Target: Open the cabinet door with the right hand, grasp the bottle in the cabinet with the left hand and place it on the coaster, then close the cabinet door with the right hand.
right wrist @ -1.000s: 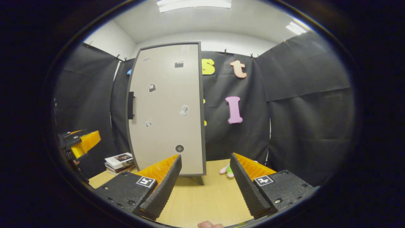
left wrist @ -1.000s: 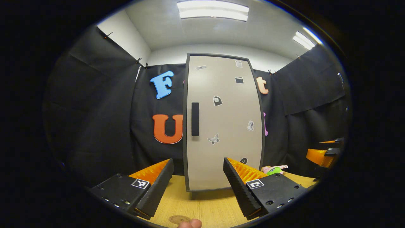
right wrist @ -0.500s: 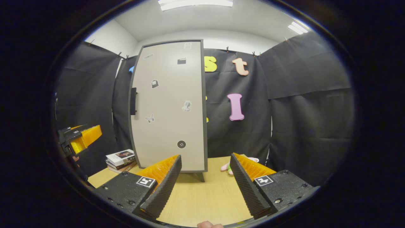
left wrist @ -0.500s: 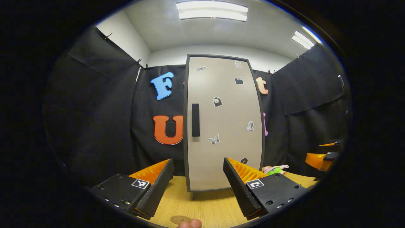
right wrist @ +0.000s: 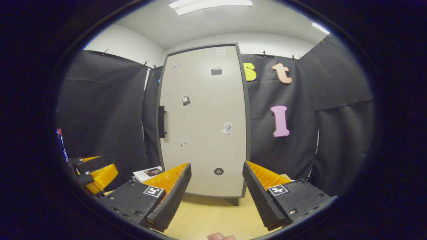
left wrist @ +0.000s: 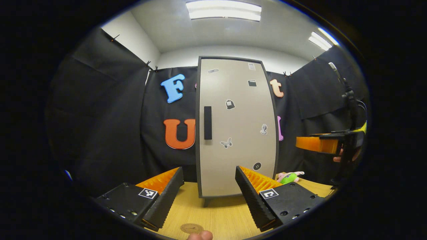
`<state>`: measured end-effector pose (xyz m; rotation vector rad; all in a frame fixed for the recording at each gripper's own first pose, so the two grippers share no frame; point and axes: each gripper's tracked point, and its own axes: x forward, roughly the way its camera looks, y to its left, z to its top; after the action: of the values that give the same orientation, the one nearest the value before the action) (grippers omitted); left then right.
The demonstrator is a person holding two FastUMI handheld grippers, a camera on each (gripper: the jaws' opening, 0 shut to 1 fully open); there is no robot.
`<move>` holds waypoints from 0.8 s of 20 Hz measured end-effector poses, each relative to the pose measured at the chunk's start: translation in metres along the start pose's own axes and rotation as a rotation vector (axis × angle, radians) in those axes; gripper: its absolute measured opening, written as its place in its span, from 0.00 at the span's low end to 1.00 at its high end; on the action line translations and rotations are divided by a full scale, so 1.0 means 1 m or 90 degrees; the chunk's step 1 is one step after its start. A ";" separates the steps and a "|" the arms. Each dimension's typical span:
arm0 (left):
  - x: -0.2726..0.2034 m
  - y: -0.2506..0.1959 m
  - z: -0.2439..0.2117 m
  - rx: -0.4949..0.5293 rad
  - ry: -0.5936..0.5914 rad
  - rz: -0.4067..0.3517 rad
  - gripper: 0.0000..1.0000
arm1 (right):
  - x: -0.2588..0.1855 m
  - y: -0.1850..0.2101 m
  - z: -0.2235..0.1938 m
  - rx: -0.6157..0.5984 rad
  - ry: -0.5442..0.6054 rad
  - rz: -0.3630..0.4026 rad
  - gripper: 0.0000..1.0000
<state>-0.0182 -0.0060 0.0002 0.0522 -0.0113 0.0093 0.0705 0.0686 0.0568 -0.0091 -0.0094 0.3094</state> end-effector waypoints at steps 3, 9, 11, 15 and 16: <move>-0.005 0.001 0.001 0.002 -0.003 0.002 0.95 | 0.036 0.023 0.022 -0.006 -0.001 0.038 0.98; -0.012 0.007 0.001 0.013 0.003 0.007 0.95 | 0.102 0.073 0.052 -0.044 -0.010 0.075 0.94; -0.014 0.005 0.000 0.010 0.004 -0.001 0.95 | 0.125 0.088 0.056 -0.062 -0.007 0.077 0.94; -0.019 0.009 0.005 0.011 -0.001 -0.002 0.95 | 0.171 0.127 0.056 -0.081 0.002 0.095 0.99; -0.020 0.008 0.006 0.011 -0.002 -0.007 0.95 | 0.183 0.130 0.056 -0.085 0.005 0.084 0.99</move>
<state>-0.0388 0.0012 0.0069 0.0694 -0.0133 -0.0021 0.2047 0.2487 0.1126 -0.1439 -0.0214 0.4409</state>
